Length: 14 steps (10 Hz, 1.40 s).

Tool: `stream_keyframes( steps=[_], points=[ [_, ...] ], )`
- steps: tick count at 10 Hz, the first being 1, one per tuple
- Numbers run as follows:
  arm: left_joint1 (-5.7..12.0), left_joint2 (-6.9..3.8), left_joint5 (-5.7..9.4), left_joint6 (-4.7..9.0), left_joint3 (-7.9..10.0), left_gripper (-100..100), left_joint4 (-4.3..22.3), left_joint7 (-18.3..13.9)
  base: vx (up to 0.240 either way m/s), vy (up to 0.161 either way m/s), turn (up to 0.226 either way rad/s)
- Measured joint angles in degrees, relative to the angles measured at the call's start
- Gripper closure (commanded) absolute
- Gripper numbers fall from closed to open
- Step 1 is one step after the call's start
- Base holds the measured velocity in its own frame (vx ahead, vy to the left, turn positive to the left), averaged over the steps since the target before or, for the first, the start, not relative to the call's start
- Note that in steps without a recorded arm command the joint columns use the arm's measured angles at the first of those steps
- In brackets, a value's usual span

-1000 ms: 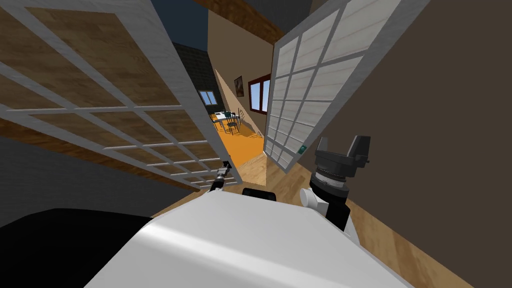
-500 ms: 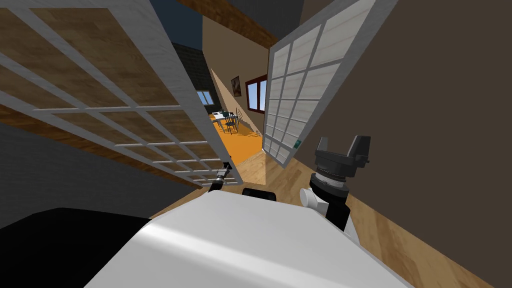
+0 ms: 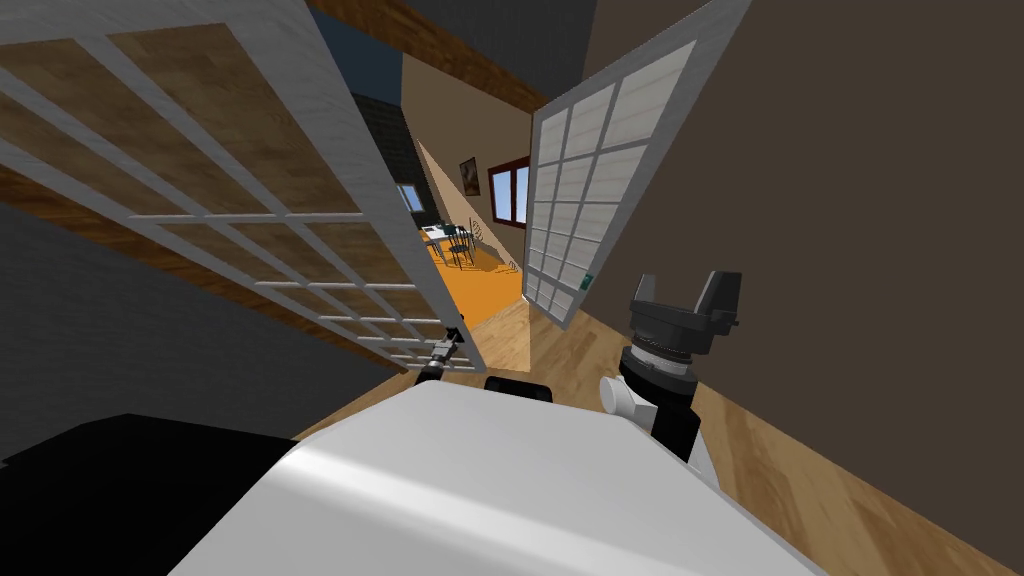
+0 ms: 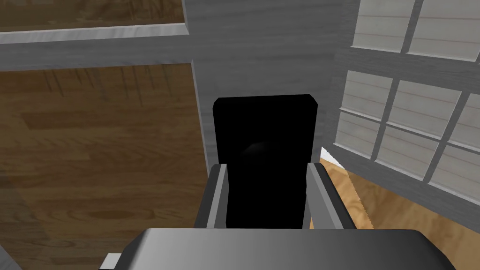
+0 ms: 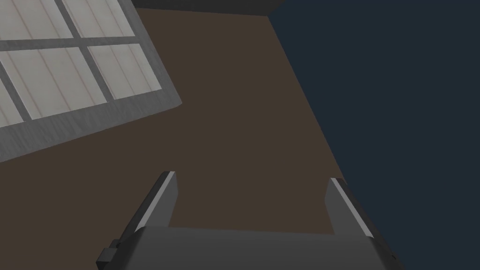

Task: Pull the door open

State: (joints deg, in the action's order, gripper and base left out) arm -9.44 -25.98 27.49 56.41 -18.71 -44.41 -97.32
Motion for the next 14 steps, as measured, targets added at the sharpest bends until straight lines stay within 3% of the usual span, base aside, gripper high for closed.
stream_keyframes(
  steps=[2,7,9,14],
  points=[
    [-0.85,-1.08,-0.14,1.27,-0.79,100,-0.5,-0.8,-0.188,0.03,-0.114],
    [-2.74,-3.53,-1.02,6.0,-4.07,100,0.7,-3.7,-0.19,0.054,-0.104],
    [-3.03,-3.64,-1.2,6.35,-4.48,100,1.1,-4.1,-0.176,0.052,-0.136],
    [-3.43,-4.89,-1.89,9.52,-5.65,100,2.8,-5.9,-0.205,0.057,-0.15]
  ],
)
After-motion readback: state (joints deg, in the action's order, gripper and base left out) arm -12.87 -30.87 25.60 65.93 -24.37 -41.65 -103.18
